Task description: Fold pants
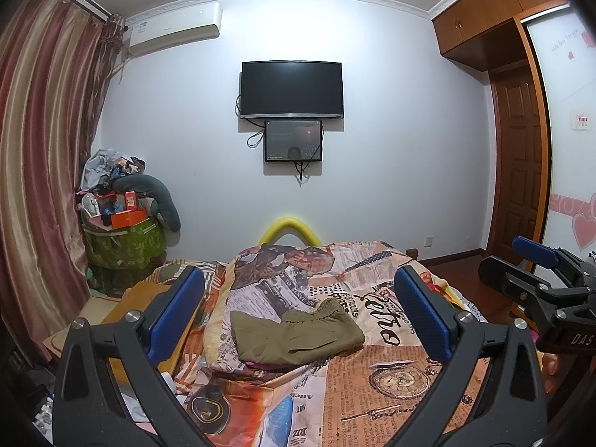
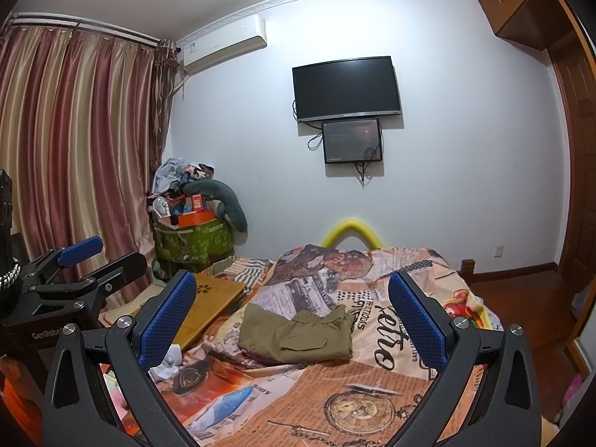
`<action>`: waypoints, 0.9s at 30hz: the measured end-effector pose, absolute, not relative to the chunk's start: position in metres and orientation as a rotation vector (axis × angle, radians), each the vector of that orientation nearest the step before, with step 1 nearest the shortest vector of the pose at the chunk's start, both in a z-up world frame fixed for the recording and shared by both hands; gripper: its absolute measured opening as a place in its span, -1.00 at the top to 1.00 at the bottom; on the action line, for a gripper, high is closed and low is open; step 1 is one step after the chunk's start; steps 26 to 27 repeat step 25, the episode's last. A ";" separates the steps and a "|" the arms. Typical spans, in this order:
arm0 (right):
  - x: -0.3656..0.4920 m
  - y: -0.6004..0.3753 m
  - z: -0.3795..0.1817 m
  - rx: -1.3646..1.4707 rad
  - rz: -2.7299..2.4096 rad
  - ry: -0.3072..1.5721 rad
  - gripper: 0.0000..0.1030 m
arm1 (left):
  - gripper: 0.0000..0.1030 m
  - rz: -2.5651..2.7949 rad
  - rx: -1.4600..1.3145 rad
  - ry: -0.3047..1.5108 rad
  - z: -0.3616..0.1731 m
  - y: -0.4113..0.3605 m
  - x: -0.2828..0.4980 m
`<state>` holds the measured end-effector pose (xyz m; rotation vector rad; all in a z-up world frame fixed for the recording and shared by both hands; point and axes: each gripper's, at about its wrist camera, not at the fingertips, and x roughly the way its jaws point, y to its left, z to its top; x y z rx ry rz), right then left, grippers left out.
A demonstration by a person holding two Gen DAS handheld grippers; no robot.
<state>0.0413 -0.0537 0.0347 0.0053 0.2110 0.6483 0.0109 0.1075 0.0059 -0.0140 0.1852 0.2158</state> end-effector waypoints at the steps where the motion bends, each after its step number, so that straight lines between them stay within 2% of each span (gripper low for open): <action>1: 0.041 -0.054 0.036 0.005 0.649 0.211 -0.99 | -1.00 0.216 -0.015 0.185 0.006 0.107 0.011; 27: 0.041 -0.053 0.036 0.000 0.649 0.215 -0.99 | -1.00 0.213 -0.045 0.201 0.004 0.106 0.016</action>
